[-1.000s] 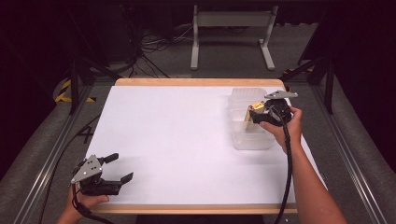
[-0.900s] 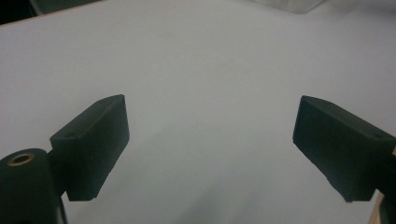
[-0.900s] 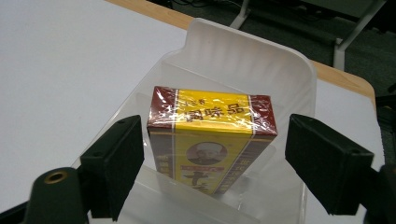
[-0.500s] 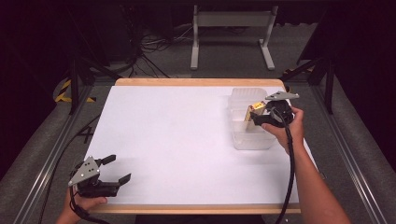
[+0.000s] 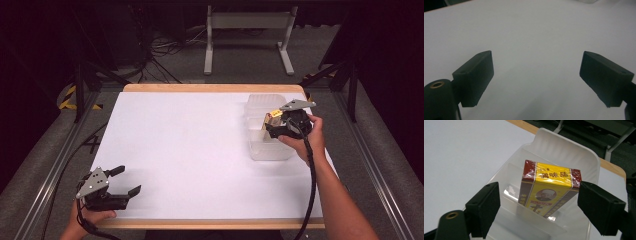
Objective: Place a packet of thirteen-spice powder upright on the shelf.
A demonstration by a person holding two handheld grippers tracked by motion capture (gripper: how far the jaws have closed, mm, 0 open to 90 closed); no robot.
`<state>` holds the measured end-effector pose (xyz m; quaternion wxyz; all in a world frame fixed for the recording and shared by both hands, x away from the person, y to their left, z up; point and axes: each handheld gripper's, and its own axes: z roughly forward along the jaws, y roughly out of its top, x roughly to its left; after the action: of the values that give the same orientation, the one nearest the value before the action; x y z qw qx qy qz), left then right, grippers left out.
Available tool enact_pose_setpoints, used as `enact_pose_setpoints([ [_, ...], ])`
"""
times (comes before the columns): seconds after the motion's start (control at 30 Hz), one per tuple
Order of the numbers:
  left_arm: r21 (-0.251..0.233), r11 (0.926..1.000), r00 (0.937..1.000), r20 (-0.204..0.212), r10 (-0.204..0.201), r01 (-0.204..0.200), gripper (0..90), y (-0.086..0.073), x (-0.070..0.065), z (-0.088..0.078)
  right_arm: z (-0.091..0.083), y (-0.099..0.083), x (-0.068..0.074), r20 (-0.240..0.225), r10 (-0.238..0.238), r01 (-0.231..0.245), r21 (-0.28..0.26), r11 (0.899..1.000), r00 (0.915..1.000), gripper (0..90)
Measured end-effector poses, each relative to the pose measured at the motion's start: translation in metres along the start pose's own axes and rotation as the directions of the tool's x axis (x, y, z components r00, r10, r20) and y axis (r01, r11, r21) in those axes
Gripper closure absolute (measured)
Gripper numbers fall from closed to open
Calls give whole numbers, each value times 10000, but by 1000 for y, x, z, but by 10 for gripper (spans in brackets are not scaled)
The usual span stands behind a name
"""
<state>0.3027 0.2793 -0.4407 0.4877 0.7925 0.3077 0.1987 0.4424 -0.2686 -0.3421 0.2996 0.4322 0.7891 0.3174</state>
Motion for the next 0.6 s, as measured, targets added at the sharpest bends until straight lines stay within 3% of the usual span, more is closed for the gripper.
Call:
enact_pose_setpoints([
  [0.6, -14, 10000, 10000, -49, -68, 67, 122, 1, 0, -1, -12, -7, -1, -70, -142, 143, 57, 9999, 9999, 186],
])
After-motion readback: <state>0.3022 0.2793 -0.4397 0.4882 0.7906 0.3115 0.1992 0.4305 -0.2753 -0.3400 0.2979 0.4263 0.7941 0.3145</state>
